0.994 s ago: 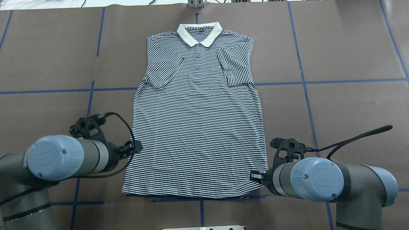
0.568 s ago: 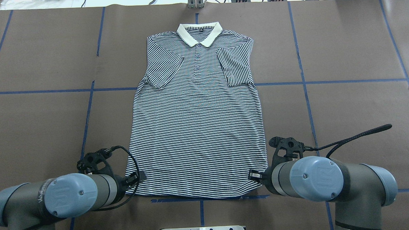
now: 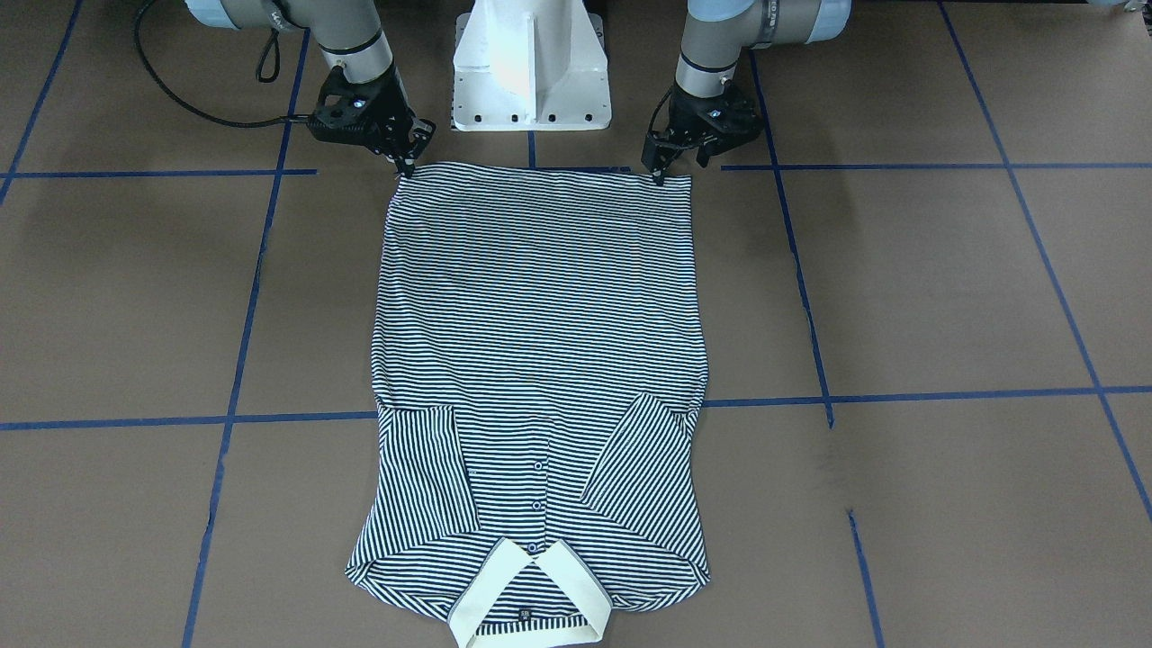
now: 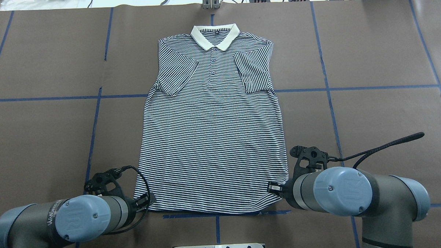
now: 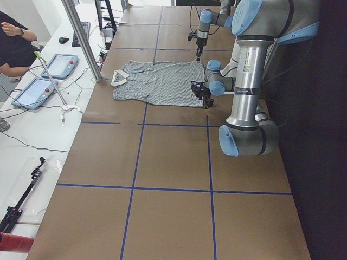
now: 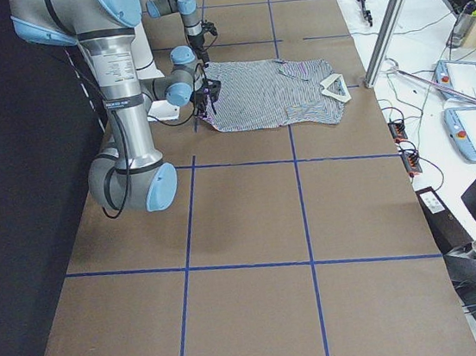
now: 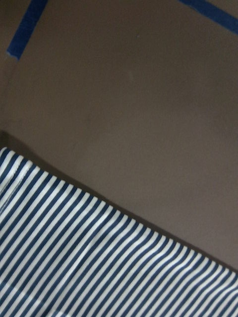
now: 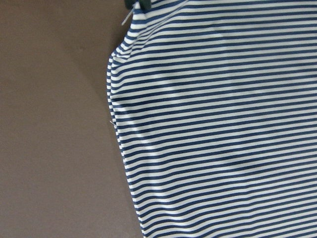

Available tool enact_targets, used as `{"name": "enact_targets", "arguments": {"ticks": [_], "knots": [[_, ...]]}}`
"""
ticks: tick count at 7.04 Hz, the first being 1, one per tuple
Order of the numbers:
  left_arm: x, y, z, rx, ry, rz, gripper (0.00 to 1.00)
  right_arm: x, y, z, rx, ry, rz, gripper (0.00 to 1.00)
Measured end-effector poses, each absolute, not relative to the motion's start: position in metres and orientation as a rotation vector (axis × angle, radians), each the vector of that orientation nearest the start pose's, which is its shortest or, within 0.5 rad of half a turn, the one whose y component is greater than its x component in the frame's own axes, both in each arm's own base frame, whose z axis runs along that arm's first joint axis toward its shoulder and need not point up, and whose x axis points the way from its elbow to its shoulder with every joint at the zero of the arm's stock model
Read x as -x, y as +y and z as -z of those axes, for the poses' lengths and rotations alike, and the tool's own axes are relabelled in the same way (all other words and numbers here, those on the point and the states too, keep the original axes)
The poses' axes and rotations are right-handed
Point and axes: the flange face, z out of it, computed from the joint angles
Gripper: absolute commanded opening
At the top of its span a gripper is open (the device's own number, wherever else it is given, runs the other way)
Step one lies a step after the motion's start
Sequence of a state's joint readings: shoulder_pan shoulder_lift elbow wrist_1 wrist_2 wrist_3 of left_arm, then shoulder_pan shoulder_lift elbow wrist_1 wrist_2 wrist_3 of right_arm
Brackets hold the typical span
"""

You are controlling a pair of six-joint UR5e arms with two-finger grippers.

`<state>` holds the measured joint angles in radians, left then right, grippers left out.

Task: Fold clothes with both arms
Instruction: 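Grasp the two hem corners nearest the robot with both grippers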

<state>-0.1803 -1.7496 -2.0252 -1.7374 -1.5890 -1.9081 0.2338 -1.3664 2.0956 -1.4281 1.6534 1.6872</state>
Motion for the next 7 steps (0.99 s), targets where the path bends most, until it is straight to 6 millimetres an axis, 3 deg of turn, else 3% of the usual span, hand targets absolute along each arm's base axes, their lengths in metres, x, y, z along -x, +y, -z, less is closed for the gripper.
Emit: {"name": "enact_targets", "arguments": {"ticks": [2, 3, 5, 6, 7], "knots": [[-0.5013, -0.2258, -0.348, 0.068, 0.782, 0.487, 0.85, 0.4752, -0.2431, -0.3057, 0.026, -0.875, -0.294, 0.0], [-0.5018, -0.2262, -0.3485, 0.063, 0.77, 0.486, 0.77, 0.4751, -0.2431, -0.3057, 0.029, -0.875, -0.293, 0.0], [-0.5021, -0.227, -0.3487, 0.059, 0.761, 0.483, 0.49, 0.4735, -0.2434, -0.3038, 0.032, -0.88, -0.293, 0.0], [-0.5023, -0.227, -0.3478, 0.059, 0.762, 0.482, 0.21, 0.4728, -0.2437, -0.3035, 0.033, -0.881, -0.293, 0.0], [-0.5021, -0.2271, -0.3459, 0.059, 0.766, 0.482, 0.0, 0.4721, -0.2445, -0.3036, 0.034, -0.88, -0.294, 0.0]]}}
